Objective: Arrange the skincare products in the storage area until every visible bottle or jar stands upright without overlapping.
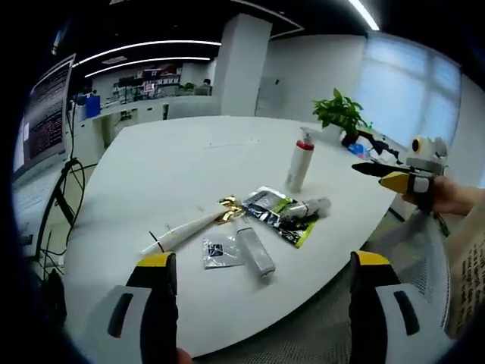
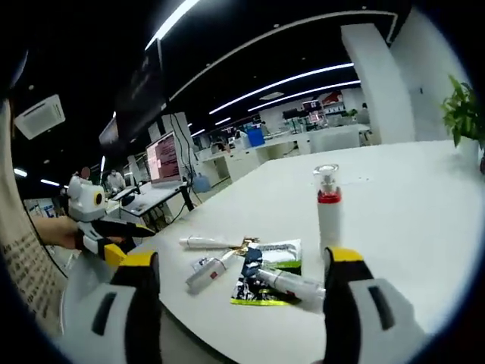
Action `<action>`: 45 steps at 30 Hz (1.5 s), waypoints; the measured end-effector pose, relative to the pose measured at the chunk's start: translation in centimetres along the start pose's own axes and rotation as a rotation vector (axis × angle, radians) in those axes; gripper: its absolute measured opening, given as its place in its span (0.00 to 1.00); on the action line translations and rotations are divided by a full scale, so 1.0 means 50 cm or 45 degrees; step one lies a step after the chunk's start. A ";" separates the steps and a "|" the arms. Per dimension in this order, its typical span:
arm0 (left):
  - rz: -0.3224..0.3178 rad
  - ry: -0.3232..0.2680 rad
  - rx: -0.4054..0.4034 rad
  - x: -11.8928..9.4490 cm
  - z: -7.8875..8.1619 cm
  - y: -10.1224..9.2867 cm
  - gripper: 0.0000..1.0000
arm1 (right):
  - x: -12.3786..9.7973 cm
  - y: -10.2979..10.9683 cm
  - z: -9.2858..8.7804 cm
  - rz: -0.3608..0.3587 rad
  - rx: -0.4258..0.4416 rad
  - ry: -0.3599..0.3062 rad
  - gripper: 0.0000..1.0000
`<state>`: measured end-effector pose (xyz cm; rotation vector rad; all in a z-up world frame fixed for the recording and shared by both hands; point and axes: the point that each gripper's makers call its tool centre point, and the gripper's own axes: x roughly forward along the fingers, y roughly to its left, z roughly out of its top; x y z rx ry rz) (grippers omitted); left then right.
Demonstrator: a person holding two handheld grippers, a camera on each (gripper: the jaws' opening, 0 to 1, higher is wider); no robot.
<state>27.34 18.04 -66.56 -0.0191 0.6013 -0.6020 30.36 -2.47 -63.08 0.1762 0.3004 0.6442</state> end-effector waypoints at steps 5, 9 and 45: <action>-0.001 0.006 0.008 0.004 -0.001 0.000 0.93 | -0.001 0.004 0.006 0.010 0.006 -0.027 0.90; -0.002 0.013 0.010 0.010 0.001 0.003 0.93 | 0.001 0.004 0.002 0.013 -0.004 -0.016 0.90; -0.094 0.475 0.367 0.197 0.007 0.192 0.87 | 0.010 -0.007 -0.011 0.004 0.015 0.015 0.86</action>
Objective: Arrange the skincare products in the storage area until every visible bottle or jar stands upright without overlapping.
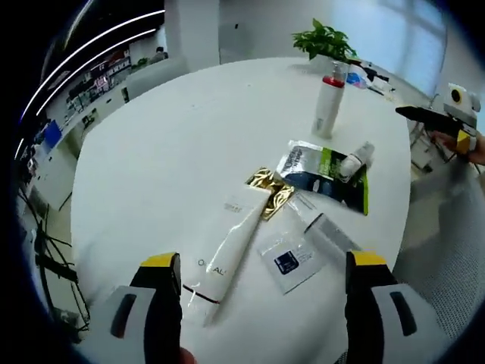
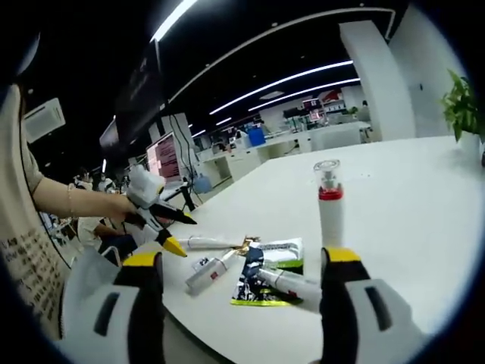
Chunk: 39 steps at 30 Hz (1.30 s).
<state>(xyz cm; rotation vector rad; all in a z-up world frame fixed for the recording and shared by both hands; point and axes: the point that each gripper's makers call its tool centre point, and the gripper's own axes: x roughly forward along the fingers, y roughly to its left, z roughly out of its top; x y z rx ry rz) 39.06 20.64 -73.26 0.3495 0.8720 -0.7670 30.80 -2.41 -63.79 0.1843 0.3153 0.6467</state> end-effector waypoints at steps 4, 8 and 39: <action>-0.020 0.013 -0.026 0.017 0.004 0.017 0.84 | 0.004 -0.001 -0.005 -0.002 0.003 0.014 0.85; -0.034 0.083 0.025 0.035 -0.004 0.038 0.80 | 0.019 0.005 -0.023 0.017 -0.011 0.049 0.84; -0.057 0.238 0.149 0.110 0.004 0.081 0.29 | 0.023 -0.002 -0.052 -0.009 -0.018 0.155 0.82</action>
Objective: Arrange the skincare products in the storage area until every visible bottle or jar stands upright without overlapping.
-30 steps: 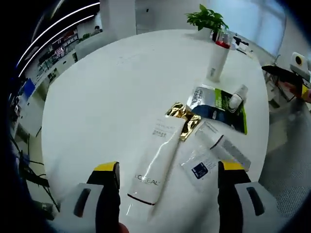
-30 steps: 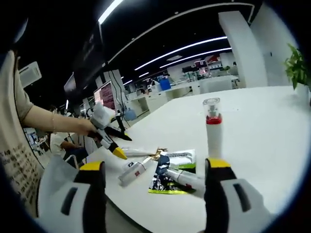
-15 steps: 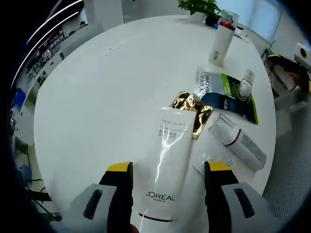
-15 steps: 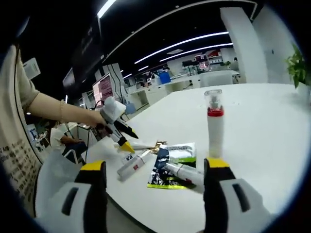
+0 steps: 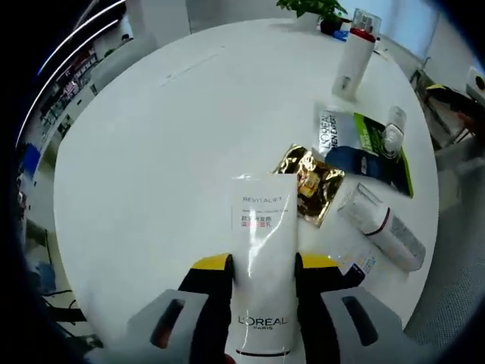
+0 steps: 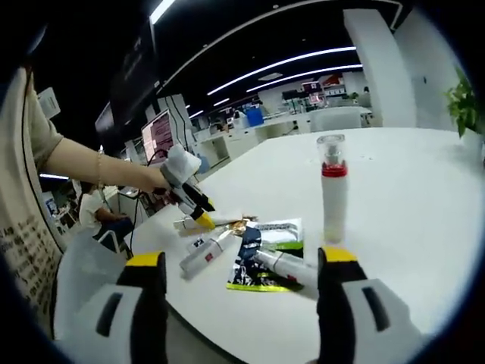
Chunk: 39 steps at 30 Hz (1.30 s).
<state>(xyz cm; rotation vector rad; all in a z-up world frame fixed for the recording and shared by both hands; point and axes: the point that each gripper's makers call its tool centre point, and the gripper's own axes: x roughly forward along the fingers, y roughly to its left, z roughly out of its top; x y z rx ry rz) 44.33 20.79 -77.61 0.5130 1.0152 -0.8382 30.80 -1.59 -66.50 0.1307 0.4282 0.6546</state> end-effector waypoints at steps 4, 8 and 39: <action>0.055 -0.004 -0.007 -0.007 0.000 0.011 0.28 | 0.000 0.000 0.000 -0.001 -0.002 -0.002 0.82; 0.098 -0.031 -0.004 -0.019 0.001 0.016 0.28 | -0.001 0.001 0.002 0.004 -0.015 -0.006 0.82; 0.395 -0.610 -0.323 -0.177 0.040 -0.049 0.27 | -0.015 0.071 0.047 0.133 0.048 -0.123 0.77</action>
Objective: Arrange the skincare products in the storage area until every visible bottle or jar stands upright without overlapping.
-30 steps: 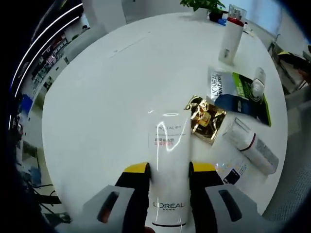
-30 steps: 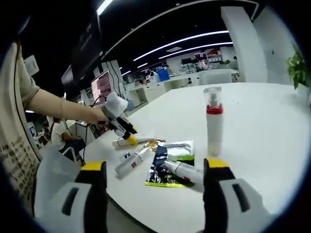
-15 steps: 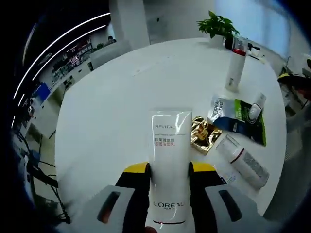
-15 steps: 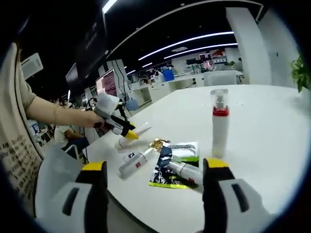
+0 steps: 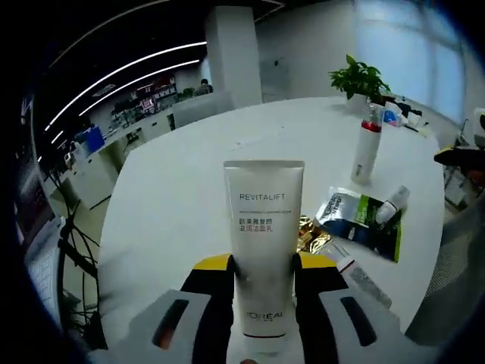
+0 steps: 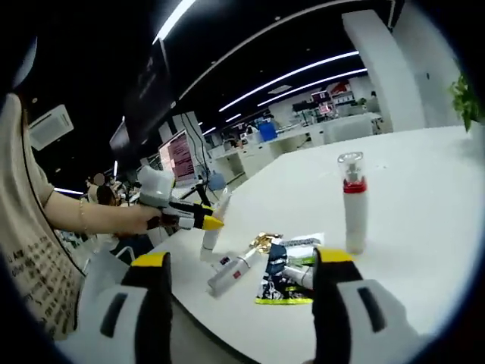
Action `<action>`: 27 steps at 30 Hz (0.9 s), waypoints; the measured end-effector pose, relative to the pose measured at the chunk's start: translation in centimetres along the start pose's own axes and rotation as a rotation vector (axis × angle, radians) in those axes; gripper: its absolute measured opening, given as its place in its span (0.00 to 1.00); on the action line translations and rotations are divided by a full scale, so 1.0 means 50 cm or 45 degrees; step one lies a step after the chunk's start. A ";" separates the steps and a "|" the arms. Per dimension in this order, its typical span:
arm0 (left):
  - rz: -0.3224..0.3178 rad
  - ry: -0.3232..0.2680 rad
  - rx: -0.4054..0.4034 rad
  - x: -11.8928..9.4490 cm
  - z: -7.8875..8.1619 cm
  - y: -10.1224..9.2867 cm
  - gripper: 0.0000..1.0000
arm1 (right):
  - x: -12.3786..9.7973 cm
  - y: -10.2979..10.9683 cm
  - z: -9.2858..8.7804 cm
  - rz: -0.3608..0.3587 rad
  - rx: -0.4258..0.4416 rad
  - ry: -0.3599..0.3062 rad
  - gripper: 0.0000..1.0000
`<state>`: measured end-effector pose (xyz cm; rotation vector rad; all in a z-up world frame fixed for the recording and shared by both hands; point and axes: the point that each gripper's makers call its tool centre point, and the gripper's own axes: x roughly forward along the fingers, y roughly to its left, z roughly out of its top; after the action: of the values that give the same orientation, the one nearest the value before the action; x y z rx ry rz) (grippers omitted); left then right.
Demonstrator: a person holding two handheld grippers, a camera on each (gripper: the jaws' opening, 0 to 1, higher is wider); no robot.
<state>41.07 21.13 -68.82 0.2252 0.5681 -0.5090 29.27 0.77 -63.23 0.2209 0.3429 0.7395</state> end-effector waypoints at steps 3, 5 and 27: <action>0.010 -0.038 -0.026 -0.019 0.010 -0.010 0.27 | 0.006 0.021 0.001 0.035 -0.010 0.005 0.76; 0.015 -0.063 -0.034 -0.033 0.018 -0.021 0.27 | 0.010 0.038 0.006 0.064 -0.021 0.005 0.76; -0.147 -0.225 0.109 -0.134 0.104 -0.233 0.27 | 0.096 0.146 0.112 0.266 -0.127 -0.095 0.66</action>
<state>32.55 12.08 -61.51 0.2267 0.3884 -0.6589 30.20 8.91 -56.86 0.1913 0.2135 0.9494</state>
